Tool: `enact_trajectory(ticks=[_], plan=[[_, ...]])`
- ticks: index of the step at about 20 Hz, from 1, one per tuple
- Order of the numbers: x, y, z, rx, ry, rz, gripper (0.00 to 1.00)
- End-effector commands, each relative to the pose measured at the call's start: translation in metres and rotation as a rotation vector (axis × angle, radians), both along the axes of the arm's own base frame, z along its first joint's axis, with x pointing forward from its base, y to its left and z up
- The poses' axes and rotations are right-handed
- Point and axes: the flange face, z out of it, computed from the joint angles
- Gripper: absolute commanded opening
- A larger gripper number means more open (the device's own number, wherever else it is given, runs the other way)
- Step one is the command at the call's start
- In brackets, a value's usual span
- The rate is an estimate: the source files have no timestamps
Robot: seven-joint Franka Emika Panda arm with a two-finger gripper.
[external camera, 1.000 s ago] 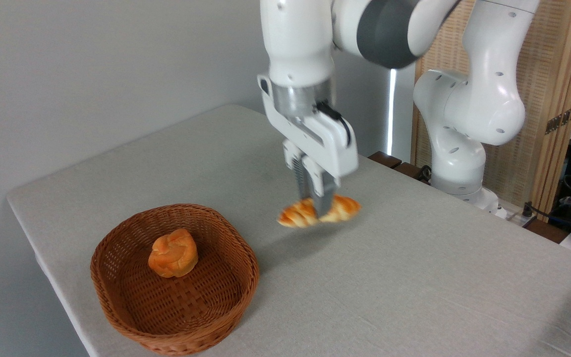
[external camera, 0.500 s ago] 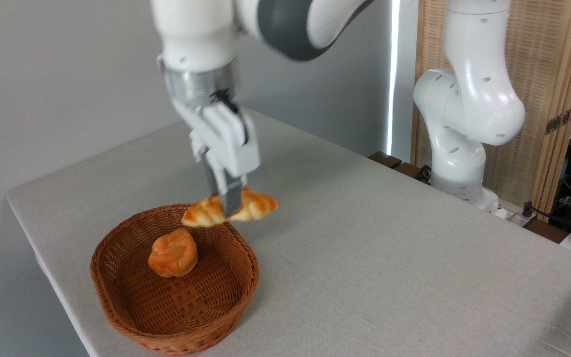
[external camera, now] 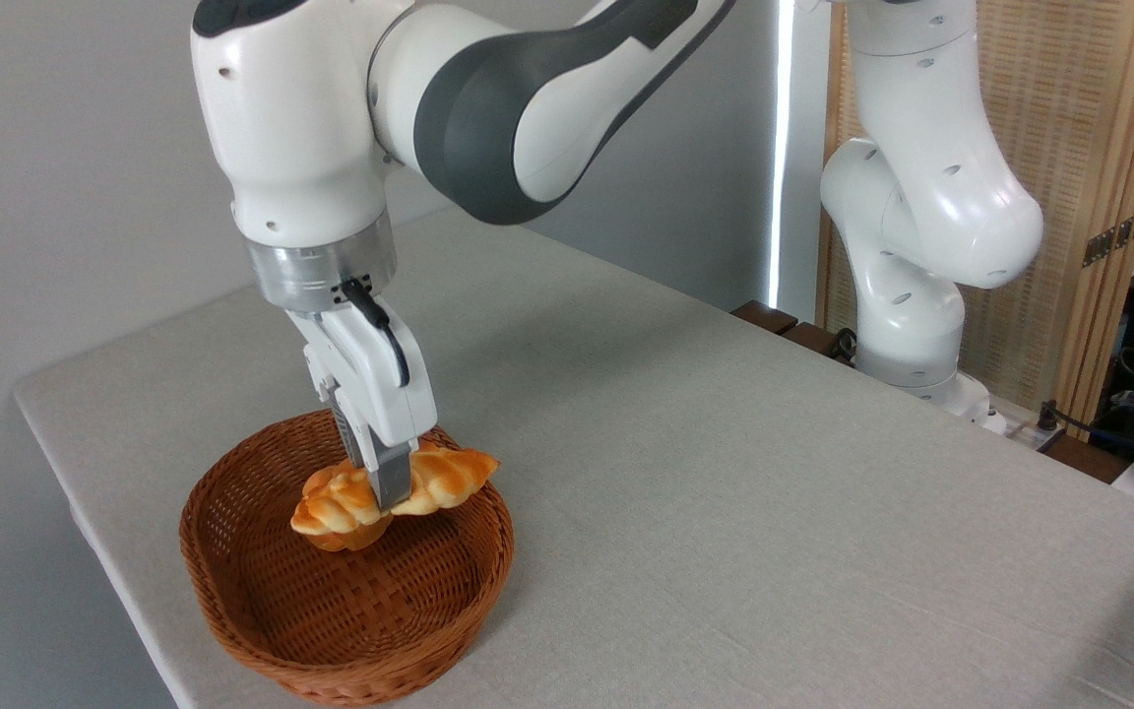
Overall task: Put bread into the basket
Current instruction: 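Lower the roll into the basket beside the round bun and release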
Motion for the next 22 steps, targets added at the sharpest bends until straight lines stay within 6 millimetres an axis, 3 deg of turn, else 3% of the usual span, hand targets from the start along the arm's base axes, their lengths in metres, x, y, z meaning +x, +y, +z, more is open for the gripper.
enact_trajectory(ticks=[1,4,9,11,13,16,22], plan=[[0.011,0.002,0.001,-0.018,-0.046,0.025,0.24],[0.015,0.004,-0.006,-0.014,-0.054,0.029,0.30],[0.017,0.004,-0.011,-0.009,-0.056,0.029,0.51],[0.017,0.005,-0.011,-0.006,-0.056,0.031,0.70],[0.018,0.005,-0.013,-0.004,-0.051,0.032,0.75],[0.017,0.004,-0.014,-0.005,-0.049,0.033,0.90],[0.018,0.004,-0.016,-0.003,-0.045,0.036,1.00]])
